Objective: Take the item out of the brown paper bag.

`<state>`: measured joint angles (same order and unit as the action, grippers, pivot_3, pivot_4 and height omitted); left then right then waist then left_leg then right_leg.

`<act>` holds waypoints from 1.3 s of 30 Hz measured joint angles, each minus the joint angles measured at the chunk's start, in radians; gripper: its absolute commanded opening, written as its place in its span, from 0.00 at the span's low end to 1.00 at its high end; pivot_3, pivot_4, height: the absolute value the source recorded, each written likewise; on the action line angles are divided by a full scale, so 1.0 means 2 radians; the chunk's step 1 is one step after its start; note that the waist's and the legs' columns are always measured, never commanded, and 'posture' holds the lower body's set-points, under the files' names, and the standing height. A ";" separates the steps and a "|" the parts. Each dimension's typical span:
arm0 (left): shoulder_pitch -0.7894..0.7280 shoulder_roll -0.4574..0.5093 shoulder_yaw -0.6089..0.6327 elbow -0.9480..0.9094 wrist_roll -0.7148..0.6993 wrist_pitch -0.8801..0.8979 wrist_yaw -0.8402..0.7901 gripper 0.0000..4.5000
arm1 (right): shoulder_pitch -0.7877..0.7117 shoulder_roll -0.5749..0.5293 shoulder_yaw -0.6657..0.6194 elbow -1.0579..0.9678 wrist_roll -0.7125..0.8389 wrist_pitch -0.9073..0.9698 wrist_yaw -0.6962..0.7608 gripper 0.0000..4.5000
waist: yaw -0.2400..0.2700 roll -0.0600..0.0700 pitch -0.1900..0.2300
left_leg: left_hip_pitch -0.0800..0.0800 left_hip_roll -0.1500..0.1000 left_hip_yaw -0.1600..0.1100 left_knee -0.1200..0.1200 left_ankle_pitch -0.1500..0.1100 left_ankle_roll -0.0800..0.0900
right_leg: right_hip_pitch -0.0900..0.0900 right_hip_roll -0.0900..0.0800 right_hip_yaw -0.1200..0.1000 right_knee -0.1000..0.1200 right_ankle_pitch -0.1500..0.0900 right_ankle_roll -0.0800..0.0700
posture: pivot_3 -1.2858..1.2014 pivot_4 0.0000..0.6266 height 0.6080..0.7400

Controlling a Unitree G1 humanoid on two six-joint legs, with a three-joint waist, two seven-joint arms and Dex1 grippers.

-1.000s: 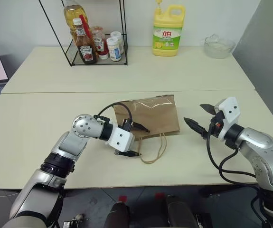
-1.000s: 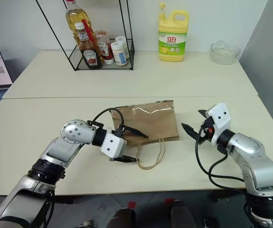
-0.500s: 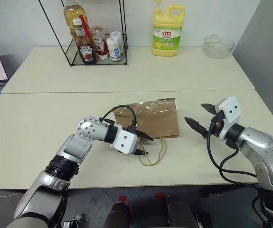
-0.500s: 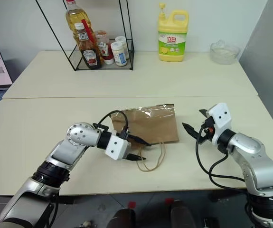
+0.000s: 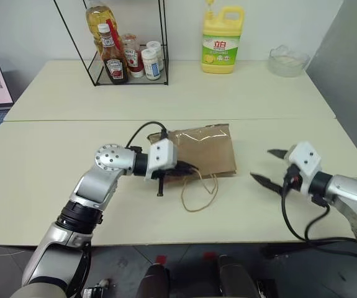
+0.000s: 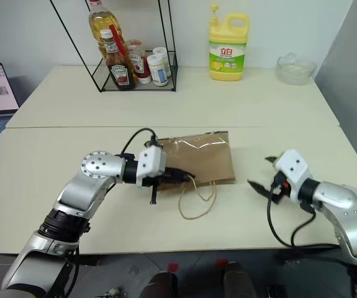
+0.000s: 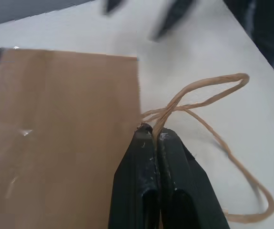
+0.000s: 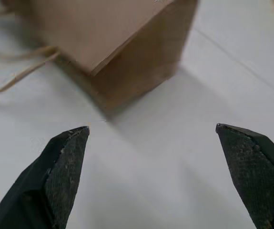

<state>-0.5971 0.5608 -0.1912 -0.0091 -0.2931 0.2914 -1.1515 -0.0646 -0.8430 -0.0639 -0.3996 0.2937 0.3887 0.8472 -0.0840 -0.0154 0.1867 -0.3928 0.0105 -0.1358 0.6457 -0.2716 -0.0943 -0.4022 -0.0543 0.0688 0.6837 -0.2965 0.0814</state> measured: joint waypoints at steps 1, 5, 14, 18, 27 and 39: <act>0.000 -0.005 0.004 -0.005 -0.007 0.019 0.009 0.01 | 0.009 -0.008 0.008 0.000 -0.006 -0.020 0.013 1.00 | 0.000 0.000 0.000 | 0.000 0.000 0.000 0.000 0.000 0.000 | 0.000 0.000 0.000 0.000 0.000 0.000 | 0.52 0.24 1.00; 0.001 -0.015 0.021 -0.031 -0.034 0.091 0.044 0.01 | 0.021 -0.013 0.052 0.018 -0.062 -0.150 0.047 1.00 | -0.001 0.000 0.000 | 0.000 0.000 0.000 0.000 0.000 0.000 | 0.000 0.000 0.000 0.000 0.000 0.000 | 0.52 0.24 1.00; 0.008 -0.017 0.036 -0.053 -0.057 0.148 0.083 0.01 | -0.025 0.032 0.133 0.150 -0.166 -0.481 0.051 1.00 | 0.001 0.000 0.000 | 0.005 0.000 0.000 0.000 0.000 0.000 | 0.006 0.000 0.000 -0.002 0.000 0.000 | 0.52 0.24 1.00; 0.008 -0.016 0.036 -0.057 -0.062 0.157 0.090 0.01 | -0.055 0.050 0.151 0.210 -0.207 -0.612 0.025 1.00 | 0.001 0.000 0.000 | 0.007 0.000 0.000 0.000 0.000 0.000 | 0.007 0.000 0.000 -0.002 0.000 0.000 | 0.52 0.24 1.00; 0.005 -0.019 0.036 -0.069 -0.067 0.168 0.097 0.01 | -0.139 0.117 0.183 0.307 -0.314 -0.663 -0.049 1.00 | 0.000 0.000 0.000 | 0.007 0.000 0.000 0.000 0.001 -0.002 | 0.007 0.000 0.000 -0.002 0.000 0.000 | 0.52 0.24 1.00; 0.002 -0.019 0.037 -0.071 -0.077 0.178 0.103 0.00 | -0.184 0.132 0.210 0.373 -0.365 -0.654 -0.111 0.40 | 0.000 0.000 0.000 | 0.007 0.000 0.000 0.000 0.001 -0.002 | 0.007 0.000 0.000 -0.001 0.000 0.000 | 0.52 0.24 1.00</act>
<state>-0.5922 0.5236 -0.1176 -0.1515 -0.4477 0.6483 -0.9458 -0.4333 -0.5794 0.3569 0.3472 -0.4363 -0.9192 0.6246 -0.0841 -0.0162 0.1864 -0.3781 0.0107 -0.1356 0.6450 -0.2696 -0.0983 -0.3873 -0.0544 0.0691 0.6810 -0.2965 0.0816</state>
